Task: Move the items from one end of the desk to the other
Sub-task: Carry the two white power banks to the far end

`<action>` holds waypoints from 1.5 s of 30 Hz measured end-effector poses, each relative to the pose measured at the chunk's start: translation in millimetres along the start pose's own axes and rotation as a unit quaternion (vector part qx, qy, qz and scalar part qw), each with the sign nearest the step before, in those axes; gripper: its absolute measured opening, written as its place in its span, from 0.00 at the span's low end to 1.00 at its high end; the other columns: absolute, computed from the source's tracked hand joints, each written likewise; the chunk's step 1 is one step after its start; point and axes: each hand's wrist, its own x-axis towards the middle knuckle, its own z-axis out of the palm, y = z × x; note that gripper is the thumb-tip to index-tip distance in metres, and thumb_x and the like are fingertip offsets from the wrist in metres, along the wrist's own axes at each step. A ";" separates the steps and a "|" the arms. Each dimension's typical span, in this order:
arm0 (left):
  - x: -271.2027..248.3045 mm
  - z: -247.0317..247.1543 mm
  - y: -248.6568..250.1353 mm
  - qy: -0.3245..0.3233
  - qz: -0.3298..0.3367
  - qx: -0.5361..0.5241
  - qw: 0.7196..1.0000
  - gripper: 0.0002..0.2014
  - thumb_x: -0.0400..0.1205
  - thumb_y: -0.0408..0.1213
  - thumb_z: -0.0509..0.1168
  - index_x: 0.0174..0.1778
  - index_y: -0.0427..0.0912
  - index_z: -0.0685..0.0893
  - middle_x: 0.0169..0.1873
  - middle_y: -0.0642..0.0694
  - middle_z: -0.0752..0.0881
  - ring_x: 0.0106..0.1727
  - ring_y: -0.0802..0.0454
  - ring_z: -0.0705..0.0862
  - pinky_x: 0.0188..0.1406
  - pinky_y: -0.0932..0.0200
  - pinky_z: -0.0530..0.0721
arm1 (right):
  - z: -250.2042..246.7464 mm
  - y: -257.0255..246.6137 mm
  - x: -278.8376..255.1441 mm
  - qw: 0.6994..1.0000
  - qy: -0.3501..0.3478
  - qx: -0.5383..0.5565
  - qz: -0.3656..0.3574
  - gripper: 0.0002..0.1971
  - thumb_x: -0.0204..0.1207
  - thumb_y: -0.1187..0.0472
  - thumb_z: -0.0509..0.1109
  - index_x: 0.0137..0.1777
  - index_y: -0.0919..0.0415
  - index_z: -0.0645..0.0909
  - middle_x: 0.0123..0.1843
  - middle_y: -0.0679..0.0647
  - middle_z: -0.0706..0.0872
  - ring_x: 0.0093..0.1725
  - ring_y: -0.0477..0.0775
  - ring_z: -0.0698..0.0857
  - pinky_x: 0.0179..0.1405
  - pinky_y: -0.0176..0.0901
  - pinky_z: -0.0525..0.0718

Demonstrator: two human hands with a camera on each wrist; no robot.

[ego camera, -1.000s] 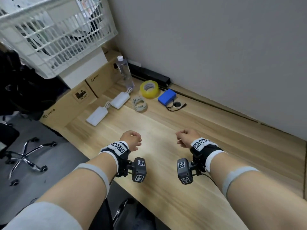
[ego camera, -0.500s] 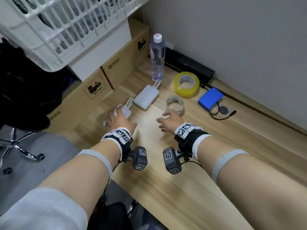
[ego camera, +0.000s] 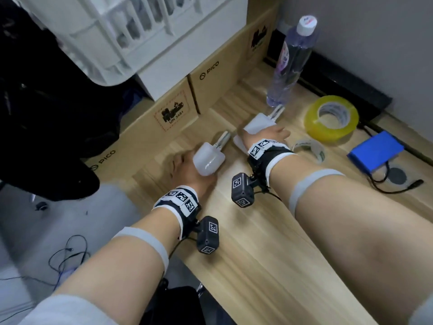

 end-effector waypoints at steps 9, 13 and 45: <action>2.1 -6.8 7.3 -0.019 0.002 -0.018 1.000 0.45 0.47 0.60 0.73 0.63 0.58 0.68 0.56 0.48 0.79 0.57 0.41 0.81 0.55 0.42 0.84 | 4.8 4.7 0.8 0.993 -0.009 -0.116 -0.038 0.41 0.64 0.46 0.79 0.71 0.62 0.64 0.69 0.61 0.73 0.64 0.64 0.79 0.61 0.54 0.78; -12.1 -10.4 17.2 -0.068 -0.002 -0.041 0.997 0.42 0.59 0.49 0.78 0.66 0.52 0.64 0.51 0.47 0.81 0.50 0.41 0.82 0.48 0.49 0.84 | -7.5 32.4 -18.4 0.974 -0.119 -0.154 -0.119 0.49 0.60 0.44 0.77 0.79 0.58 0.57 0.71 0.61 0.68 0.68 0.68 0.75 0.56 0.56 0.76; -710.5 275.0 199.6 -0.435 0.381 -0.016 0.815 0.37 0.55 0.60 0.82 0.57 0.45 0.83 0.47 0.43 0.90 0.46 0.44 0.91 0.46 0.48 0.91 | -420.5 791.2 -324.9 0.898 0.212 0.362 0.135 0.45 0.53 0.48 0.81 0.72 0.50 0.66 0.56 0.55 0.83 0.52 0.58 0.86 0.40 0.47 0.88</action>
